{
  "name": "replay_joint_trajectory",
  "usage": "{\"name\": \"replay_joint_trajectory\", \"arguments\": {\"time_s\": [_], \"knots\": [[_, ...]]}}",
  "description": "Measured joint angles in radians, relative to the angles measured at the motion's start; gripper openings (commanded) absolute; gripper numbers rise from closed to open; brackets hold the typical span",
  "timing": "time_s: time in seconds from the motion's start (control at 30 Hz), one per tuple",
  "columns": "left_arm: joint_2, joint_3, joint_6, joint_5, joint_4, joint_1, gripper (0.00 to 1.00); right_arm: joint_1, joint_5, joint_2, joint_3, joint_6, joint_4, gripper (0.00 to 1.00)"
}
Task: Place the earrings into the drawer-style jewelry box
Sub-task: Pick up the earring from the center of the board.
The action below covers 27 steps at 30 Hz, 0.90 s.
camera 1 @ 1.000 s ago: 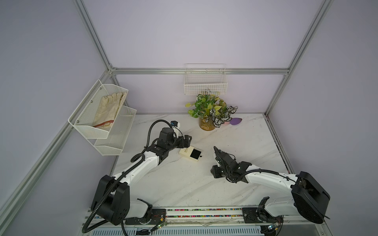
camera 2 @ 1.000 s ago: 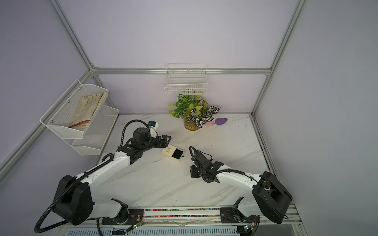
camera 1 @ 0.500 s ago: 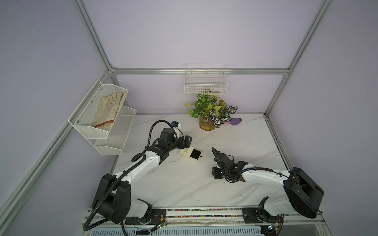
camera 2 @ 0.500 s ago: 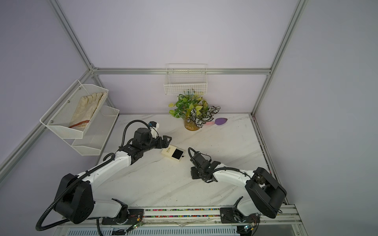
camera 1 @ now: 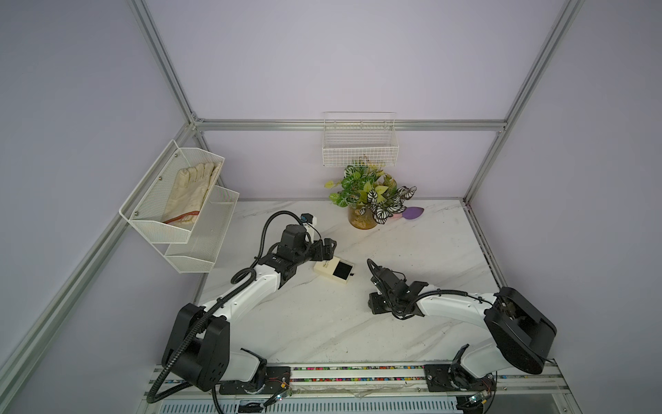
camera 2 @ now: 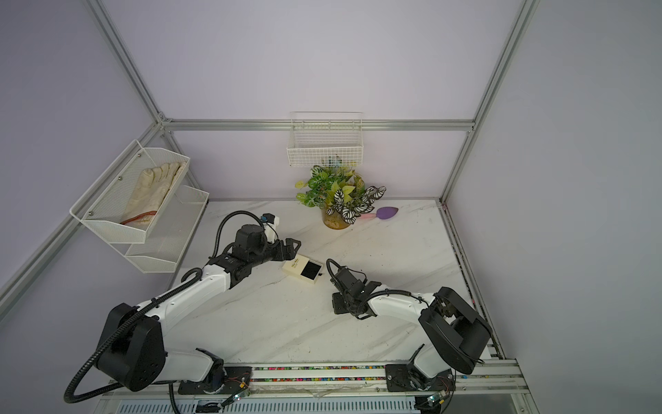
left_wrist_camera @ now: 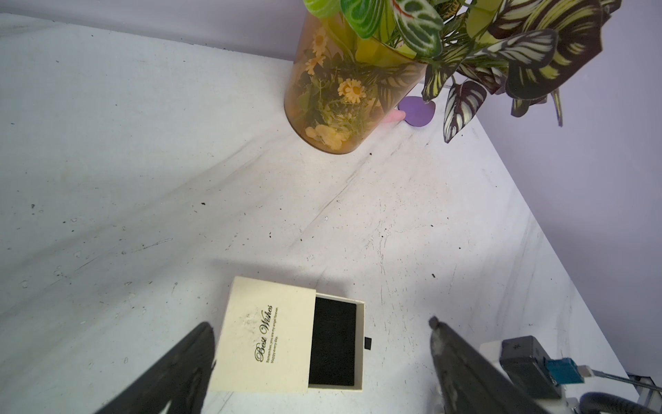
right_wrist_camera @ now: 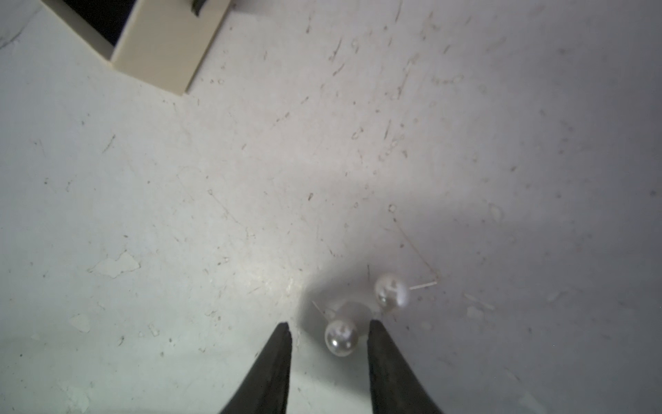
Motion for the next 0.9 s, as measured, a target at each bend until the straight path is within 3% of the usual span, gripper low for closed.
{"name": "replay_joint_trajectory", "arguments": {"time_s": [0.9], "knots": [[0.0,0.0,0.002,0.005,-0.003,0.0,0.93,0.0,-0.027,0.024,-0.001,-0.056,0.058,0.35]]}}
